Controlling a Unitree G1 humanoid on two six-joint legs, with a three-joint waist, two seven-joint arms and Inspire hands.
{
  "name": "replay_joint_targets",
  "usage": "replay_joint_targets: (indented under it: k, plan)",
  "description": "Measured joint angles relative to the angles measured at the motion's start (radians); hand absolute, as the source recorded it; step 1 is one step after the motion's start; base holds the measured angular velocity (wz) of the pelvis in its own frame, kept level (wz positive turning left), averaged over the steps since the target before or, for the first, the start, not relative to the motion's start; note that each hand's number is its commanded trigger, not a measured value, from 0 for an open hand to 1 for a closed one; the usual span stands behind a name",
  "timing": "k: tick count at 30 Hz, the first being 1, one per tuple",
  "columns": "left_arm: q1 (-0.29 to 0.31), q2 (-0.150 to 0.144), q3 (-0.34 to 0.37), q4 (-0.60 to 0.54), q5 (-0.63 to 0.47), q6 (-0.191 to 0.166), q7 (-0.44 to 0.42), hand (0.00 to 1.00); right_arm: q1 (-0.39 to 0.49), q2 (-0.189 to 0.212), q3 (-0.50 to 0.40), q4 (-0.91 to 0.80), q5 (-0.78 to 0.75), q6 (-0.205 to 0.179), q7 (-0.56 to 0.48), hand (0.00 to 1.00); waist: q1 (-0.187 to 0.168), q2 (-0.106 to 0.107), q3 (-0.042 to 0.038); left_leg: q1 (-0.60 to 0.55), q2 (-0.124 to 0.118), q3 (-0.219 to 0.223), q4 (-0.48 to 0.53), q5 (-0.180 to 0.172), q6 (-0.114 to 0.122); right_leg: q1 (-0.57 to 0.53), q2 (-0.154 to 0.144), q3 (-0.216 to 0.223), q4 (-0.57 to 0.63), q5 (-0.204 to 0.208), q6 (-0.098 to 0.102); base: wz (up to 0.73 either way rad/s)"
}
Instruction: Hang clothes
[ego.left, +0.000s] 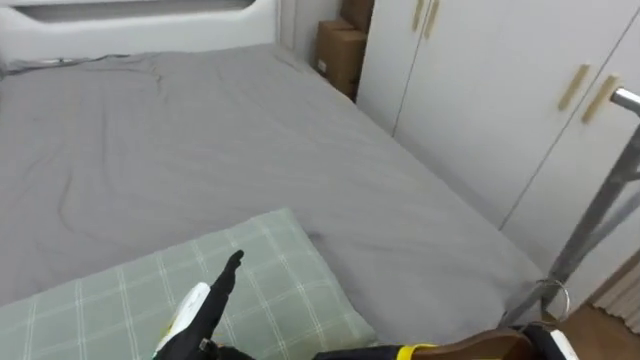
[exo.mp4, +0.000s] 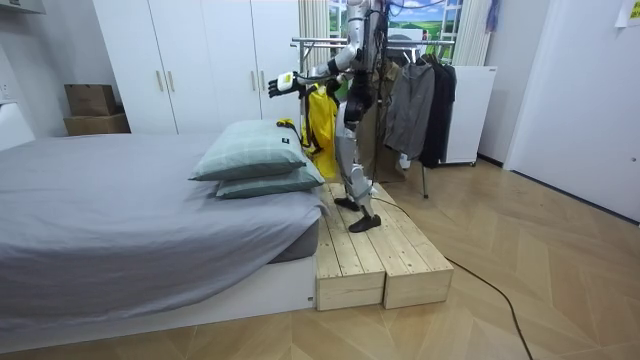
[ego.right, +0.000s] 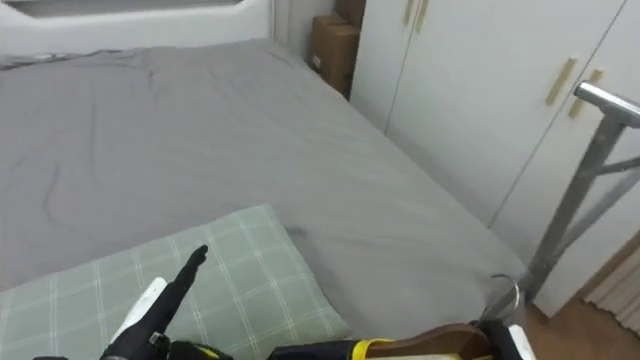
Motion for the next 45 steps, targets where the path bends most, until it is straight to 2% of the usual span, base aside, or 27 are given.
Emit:
replay_joint_targets:
  k: [2, 5, 8, 10, 11, 12, 13, 14, 15, 16, 17, 19, 20, 22, 23, 24, 25, 27, 28, 29, 32, 34, 36, 39, 41, 43, 45]
  plan:
    - [-0.014, -0.001, 0.001, 0.000, -0.001, 0.000, 0.000, 0.00, -0.007, 0.006, 0.002, -0.005, -0.001, 0.000, 0.000, 1.00, -0.004, 0.008, 0.0040, -0.001, 0.000, 0.027, 0.001, -0.001, -0.004, -0.022, 0.021, 0.028, -0.002, 0.003, -0.007, -0.55]
    - [-0.019, -0.004, 0.000, 0.001, -0.002, 0.000, -0.001, 0.00, -0.008, 0.017, 0.002, -0.035, -0.006, 0.000, 0.002, 1.00, -0.024, 0.011, 0.0046, 0.000, -0.001, 0.026, 0.011, 0.002, -0.009, -0.047, 0.050, 0.062, -0.003, 0.003, -0.016, -0.49]
    - [-0.019, -0.008, -0.002, 0.001, -0.021, 0.000, -0.004, 0.00, -0.008, 0.022, 0.003, -0.073, -0.035, 0.000, 0.002, 1.00, -0.033, 0.012, 0.0035, 0.010, 0.036, 0.019, 0.086, 0.002, -0.008, -0.041, 0.089, 0.104, -0.004, -0.005, -0.030, -0.59]
    - [-0.019, -0.007, -0.002, 0.000, -0.023, 0.000, -0.004, 0.00, -0.007, 0.021, 0.003, -0.112, -0.049, 0.000, -0.004, 1.00, -0.056, 0.020, 0.0059, -0.006, 0.089, -0.034, 0.194, 0.005, -0.002, -0.034, 0.126, 0.121, 0.000, -0.021, -0.044, -0.44]
    - [-0.019, -0.008, -0.003, 0.001, -0.025, 0.000, -0.004, 0.00, -0.006, 0.022, 0.003, -0.118, -0.059, -0.001, -0.010, 1.00, -0.062, 0.020, 0.0060, -0.016, 0.101, -0.059, 0.229, 0.011, 0.008, -0.034, 0.135, 0.130, 0.005, -0.026, -0.047, -0.49]
    - [-0.019, -0.011, -0.005, 0.001, -0.032, 0.000, -0.003, 0.00, -0.005, 0.023, 0.002, -0.126, -0.089, 0.000, -0.022, 1.00, -0.064, 0.021, 0.0057, -0.035, 0.118, -0.109, 0.295, 0.035, 0.035, -0.023, 0.152, 0.153, 0.011, -0.035, -0.054, -0.70]
    - [-0.019, -0.014, -0.005, 0.000, -0.039, 0.000, 0.001, 0.00, -0.005, 0.024, 0.004, -0.144, -0.123, 0.001, -0.035, 1.00, -0.062, 0.021, 0.0068, -0.051, 0.127, -0.140, 0.354, 0.076, 0.053, -0.014, 0.159, 0.188, 0.019, -0.040, -0.062, -0.79]
    - [-0.017, -0.014, -0.006, 0.000, -0.040, 0.000, 0.001, 0.00, -0.005, 0.024, 0.006, -0.153, -0.136, 0.001, -0.042, 1.00, -0.061, 0.021, 0.0063, -0.057, 0.129, -0.156, 0.381, 0.101, 0.060, -0.010, 0.165, 0.212, 0.019, -0.043, -0.064, -0.99]
    - [-0.015, -0.014, -0.012, 0.000, -0.047, 0.000, 0.002, 0.00, -0.005, 0.024, 0.008, -0.167, -0.154, 0.001, -0.054, 1.00, -0.052, 0.019, 0.0060, -0.073, 0.122, -0.204, 0.423, 0.155, 0.075, 0.001, 0.178, 0.262, 0.018, -0.046, -0.069, -1.00]
    - [-0.015, -0.015, -0.025, -0.002, -0.059, 0.000, 0.003, 0.00, -0.005, 0.024, 0.008, -0.178, -0.163, 0.001, -0.074, 1.00, -0.052, 0.015, 0.0051, -0.097, 0.086, -0.280, 0.432, 0.150, 0.068, 0.011, 0.186, 0.314, 0.018, -0.051, -0.067, -0.95]
    - [-0.015, -0.015, -0.032, -0.003, -0.059, 0.000, 0.004, 0.00, -0.005, 0.023, 0.008, -0.182, -0.170, 0.001, -0.083, 1.00, -0.052, 0.013, 0.0048, -0.110, 0.067, -0.307, 0.426, 0.137, 0.060, 0.016, 0.189, 0.333, 0.017, -0.052, -0.065, -0.91]
    - [-0.015, -0.023, -0.055, -0.004, -0.058, -0.001, 0.005, 0.00, -0.005, 0.021, 0.021, -0.213, -0.195, 0.001, -0.109, 1.00, -0.043, 0.009, 0.0053, -0.175, -0.029, -0.435, 0.348, 0.089, 0.053, 0.038, 0.197, 0.419, 0.003, -0.050, -0.059, -1.05]
    - [-0.015, -0.027, -0.055, -0.005, -0.058, -0.001, 0.005, 0.00, -0.005, 0.021, 0.027, -0.223, -0.201, 0.001, -0.116, 1.00, -0.038, 0.009, 0.0050, -0.195, -0.048, -0.470, 0.321, 0.083, 0.051, 0.041, 0.204, 0.447, 0.000, -0.049, -0.057, -1.33]
    - [-0.015, -0.047, -0.052, -0.006, -0.058, -0.001, 0.006, 0.00, -0.005, 0.019, 0.042, -0.259, -0.250, -0.001, -0.129, 1.00, -0.009, 0.013, 0.0022, -0.242, -0.111, -0.596, 0.152, 0.085, 0.043, 0.044, 0.222, 0.546, 0.000, -0.042, -0.049, -1.47]
    - [-0.016, -0.050, -0.052, -0.006, -0.058, -0.001, 0.007, 0.00, -0.005, 0.019, 0.042, -0.268, -0.269, -0.001, -0.130, 1.00, -0.005, 0.017, 0.0001, -0.251, -0.120, -0.622, 0.104, 0.086, 0.041, 0.044, 0.226, 0.567, 0.001, -0.041, -0.045, -1.34]
    - [-0.016, -0.055, -0.051, -0.006, -0.058, -0.003, 0.007, 0.00, -0.006, 0.015, 0.041, -0.283, -0.298, -0.001, -0.136, 1.00, 0.004, 0.026, -0.0057, -0.259, -0.138, -0.660, 0.010, 0.115, 0.028, 0.033, 0.236, 0.616, 0.005, -0.040, -0.033, -1.18]
    - [-0.018, -0.057, -0.048, -0.006, -0.056, -0.005, 0.008, 0.00, -0.007, 0.017, 0.041, -0.301, -0.332, -0.001, -0.148, 1.00, 0.006, 0.030, -0.0172, -0.250, -0.157, -0.658, -0.023, 0.145, 0.037, 0.018, 0.241, 0.655, 0.007, -0.039, -0.016, -1.03]
    - [-0.034, -0.053, -0.048, -0.005, -0.057, -0.010, 0.015, 0.00, -0.009, 0.017, 0.036, -0.329, -0.393, -0.005, -0.163, 1.00, -0.004, 0.028, -0.0170, -0.232, -0.170, -0.622, -0.060, 0.153, 0.051, 0.010, 0.223, 0.646, -0.011, -0.031, -0.003, -0.63]
    - [-0.031, -0.050, -0.048, -0.005, -0.057, -0.011, 0.021, 0.00, -0.009, 0.017, 0.036, -0.343, -0.414, -0.010, -0.170, 1.00, -0.002, 0.031, -0.0150, -0.209, -0.170, -0.599, -0.080, 0.155, 0.053, 0.020, 0.214, 0.631, -0.032, -0.022, -0.001, -0.48]
    - [-0.031, -0.048, -0.048, -0.003, -0.057, -0.011, 0.021, 0.00, -0.009, 0.017, 0.036, -0.351, -0.420, -0.011, -0.173, 1.00, -0.007, 0.034, -0.0134, -0.201, -0.173, -0.596, -0.086, 0.155, 0.053, 0.027, 0.212, 0.624, -0.042, -0.020, -0.002, -0.30]
    - [-0.030, -0.048, -0.051, -0.002, -0.059, -0.012, 0.022, 0.00, -0.011, 0.006, 0.034, -0.389, -0.422, -0.016, -0.201, 1.00, -0.018, 0.045, -0.0075, -0.160, -0.177, -0.577, -0.132, 0.160, 0.053, 0.052, 0.214, 0.641, -0.072, -0.020, -0.003, -0.12]
    - [-0.031, -0.049, -0.051, -0.002, -0.058, -0.014, 0.022, 0.00, -0.017, 0.005, 0.024, -0.413, -0.423, -0.021, -0.213, 1.00, -0.028, 0.065, 0.0007, -0.144, -0.178, -0.570, -0.156, 0.161, 0.052, 0.061, 0.216, 0.650, -0.087, -0.022, -0.006, -0.11]
    - [-0.031, -0.048, -0.046, 0.002, -0.056, -0.015, 0.022, 0.00, -0.018, 0.005, 0.017, -0.417, -0.423, -0.021, -0.215, 1.00, -0.025, 0.069, 0.0002, -0.140, -0.178, -0.553, -0.170, 0.161, 0.052, 0.054, 0.220, 0.668, -0.089, -0.027, -0.007, -0.23]
    - [-0.032, -0.046, -0.031, 0.018, -0.056, -0.015, 0.022, 0.00, -0.019, 0.005, 0.017, -0.425, -0.427, -0.017, -0.206, 1.00, -0.001, 0.069, 0.0007, -0.136, -0.175, -0.515, -0.193, 0.161, 0.052, 0.030, 0.230, 0.688, -0.084, -0.027, -0.007, -0.39]
    - [-0.028, -0.042, -0.019, 0.030, -0.057, -0.015, 0.021, 0.00, -0.020, 0.005, 0.017, -0.432, -0.430, -0.017, -0.202, 1.00, 0.029, 0.067, 0.0013, -0.118, -0.174, -0.471, -0.214, 0.161, 0.052, 0.014, 0.225, 0.651, -0.080, -0.026, -0.009, -0.60]
    - [-0.027, -0.042, 0.017, 0.029, -0.058, -0.015, 0.021, 0.00, -0.029, 0.002, 0.020, -0.435, -0.430, -0.017, -0.202, 1.00, 0.053, 0.058, 0.0051, -0.100, -0.173, -0.438, -0.231, 0.161, 0.052, 0.007, 0.212, 0.583, -0.080, -0.023, -0.016, -0.47]
    - [-0.031, -0.042, 0.035, 0.028, -0.058, -0.015, 0.021, 0.00, -0.032, -0.004, 0.022, -0.447, -0.431, -0.017, -0.202, 1.00, 0.055, 0.049, 0.0084, -0.094, -0.172, -0.435, -0.236, 0.161, 0.052, 0.015, 0.216, 0.589, -0.084, -0.023, -0.017, -0.14]
